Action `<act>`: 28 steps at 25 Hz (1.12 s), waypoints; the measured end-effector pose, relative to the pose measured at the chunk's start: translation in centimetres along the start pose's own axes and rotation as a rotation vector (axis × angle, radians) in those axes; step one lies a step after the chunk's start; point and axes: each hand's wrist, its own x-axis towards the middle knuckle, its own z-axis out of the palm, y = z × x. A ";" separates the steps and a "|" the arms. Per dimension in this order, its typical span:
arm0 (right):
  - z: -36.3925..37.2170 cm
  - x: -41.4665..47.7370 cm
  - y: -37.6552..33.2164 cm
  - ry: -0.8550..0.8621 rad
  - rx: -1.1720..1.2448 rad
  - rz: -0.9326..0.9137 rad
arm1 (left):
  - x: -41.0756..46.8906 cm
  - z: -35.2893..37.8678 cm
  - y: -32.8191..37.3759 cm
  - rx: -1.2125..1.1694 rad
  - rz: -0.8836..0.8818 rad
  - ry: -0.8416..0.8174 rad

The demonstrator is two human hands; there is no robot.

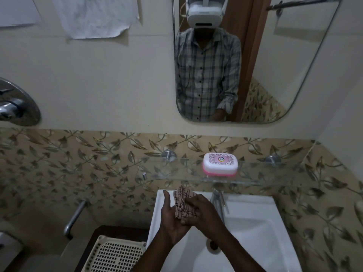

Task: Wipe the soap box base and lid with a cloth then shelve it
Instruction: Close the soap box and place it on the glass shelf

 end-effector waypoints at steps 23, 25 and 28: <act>-5.4 -3.8 6.4 0.217 0.675 0.609 | -0.7 -2.4 1.8 0.510 0.027 0.273; -5.8 -3.9 7.0 0.282 0.643 0.568 | -0.4 -2.8 1.9 0.734 0.151 0.392; -5.3 -3.8 7.4 0.318 0.529 0.589 | -0.9 -2.3 1.3 0.915 0.298 0.464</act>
